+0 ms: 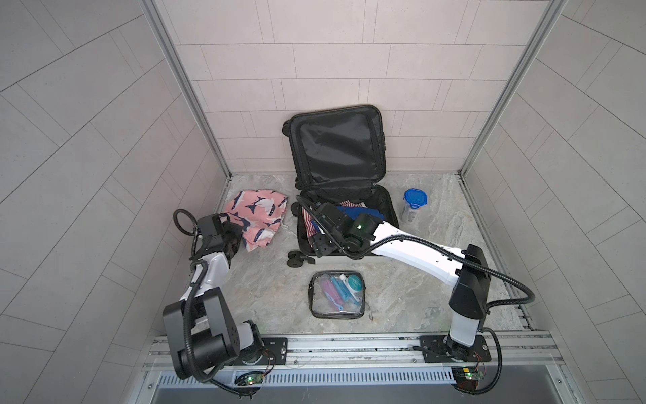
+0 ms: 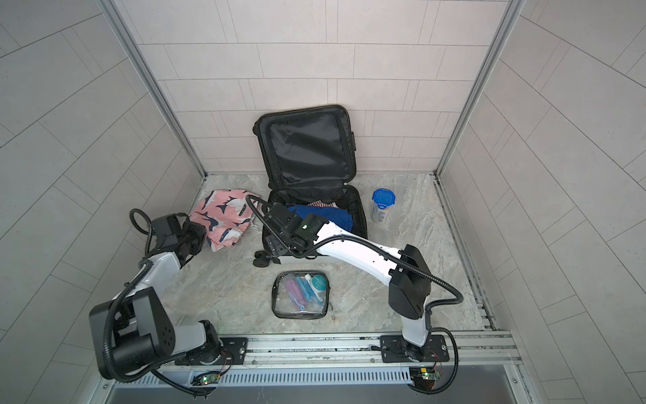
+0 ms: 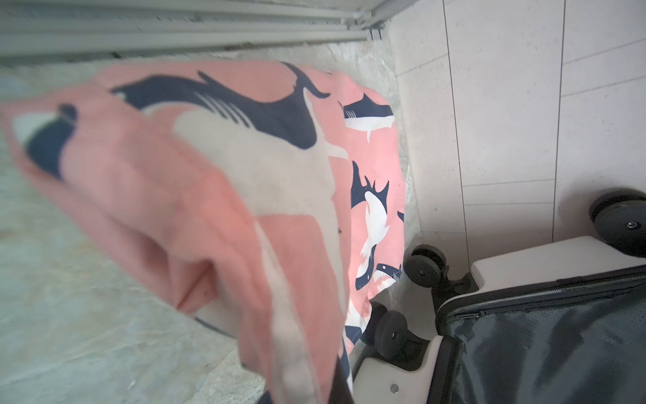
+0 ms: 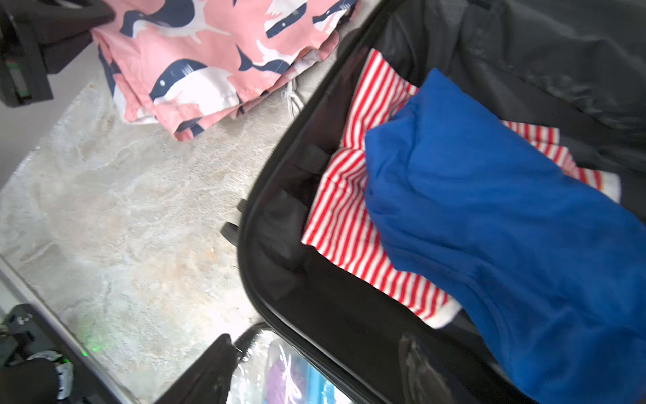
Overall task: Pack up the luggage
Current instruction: 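Grasp the pink shark-print cloth edges with both grippers and lift it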
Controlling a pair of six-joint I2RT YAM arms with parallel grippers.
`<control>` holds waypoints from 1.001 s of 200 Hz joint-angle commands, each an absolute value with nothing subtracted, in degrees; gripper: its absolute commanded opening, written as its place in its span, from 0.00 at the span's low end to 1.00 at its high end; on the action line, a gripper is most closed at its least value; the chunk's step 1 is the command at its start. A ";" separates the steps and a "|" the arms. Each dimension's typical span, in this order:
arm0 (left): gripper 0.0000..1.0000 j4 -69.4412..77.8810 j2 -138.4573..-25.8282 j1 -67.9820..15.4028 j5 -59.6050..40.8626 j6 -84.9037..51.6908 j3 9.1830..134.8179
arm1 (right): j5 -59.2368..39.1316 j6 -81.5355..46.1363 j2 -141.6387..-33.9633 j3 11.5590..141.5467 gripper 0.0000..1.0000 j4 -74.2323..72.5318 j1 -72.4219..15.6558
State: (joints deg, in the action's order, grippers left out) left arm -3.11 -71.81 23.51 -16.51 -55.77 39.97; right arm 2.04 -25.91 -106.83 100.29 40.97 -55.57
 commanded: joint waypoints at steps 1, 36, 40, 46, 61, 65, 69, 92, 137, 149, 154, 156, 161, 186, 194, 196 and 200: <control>0.00 -11.85 -66.34 25.12 -14.54 -52.24 41.54 | -0.79 -27.28 -109.30 104.75 0.76 41.22 -55.55; 0.00 -16.68 -58.74 26.18 -13.08 -50.84 42.16 | -4.87 -29.54 -116.55 115.62 0.77 41.83 -55.47; 0.00 -17.47 -58.31 26.19 -13.30 -50.58 42.46 | -5.35 -29.83 -117.59 117.14 0.77 41.93 -55.46; 0.00 -18.48 -57.74 26.14 -13.61 -50.28 42.84 | -6.16 -30.41 -119.37 119.47 0.77 42.20 -55.46; 0.00 -19.44 -56.59 26.19 -15.19 -50.03 42.86 | -8.10 -31.90 -124.19 126.14 0.77 43.41 -55.25; 0.00 -19.57 -56.28 26.13 -15.72 -50.04 42.80 | -8.62 -32.26 -125.51 128.15 0.76 43.92 -55.15; 0.00 -19.64 -56.13 26.12 -16.16 -49.95 42.72 | -9.03 -32.71 -126.95 130.16 0.76 44.49 -55.12; 0.00 -19.78 -55.41 26.12 -18.89 -50.06 42.15 | -13.90 -34.43 -134.17 141.68 0.76 47.72 -54.60; 0.00 -20.62 -56.06 25.85 -25.39 -50.12 42.92 | -20.11 -25.62 -136.52 146.48 0.77 49.29 -55.31; 0.00 -20.82 -56.33 25.39 -26.48 -50.17 43.23 | -21.46 -23.36 -136.21 145.68 0.78 49.54 -55.28; 0.00 -20.90 -56.34 25.03 -26.99 -50.31 43.43 | -21.55 -22.83 -136.16 145.38 0.78 49.73 -55.30; 0.00 -20.96 -56.36 24.87 -27.12 -50.35 43.55 | -21.60 -22.67 -136.15 145.31 0.78 49.81 -55.29; 0.00 -21.23 -56.38 24.43 -27.33 -50.51 43.72 | -21.56 -22.31 -136.15 144.97 0.78 49.99 -55.29; 0.00 -23.08 -55.99 23.71 -27.55 -50.05 44.91 | -18.62 -23.30 -136.40 144.23 0.78 50.50 -54.33; 0.00 -24.11 -55.81 23.73 -26.83 -49.34 45.74 | -18.99 -24.77 -136.66 144.31 0.78 50.23 -53.43; 0.00 -24.37 -55.74 23.69 -26.59 -49.09 45.95 | -19.21 -25.13 -136.73 144.25 0.78 50.06 -53.22; 0.00 -24.95 -55.71 23.72 -26.22 -48.76 46.56 | -19.67 -25.88 -136.84 144.31 0.78 49.79 -52.63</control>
State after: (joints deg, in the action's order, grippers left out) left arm -22.28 -56.66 24.10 -25.98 -50.70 42.76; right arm -19.51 -24.69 -137.88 144.33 48.90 -54.85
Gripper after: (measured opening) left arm 0.051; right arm 0.779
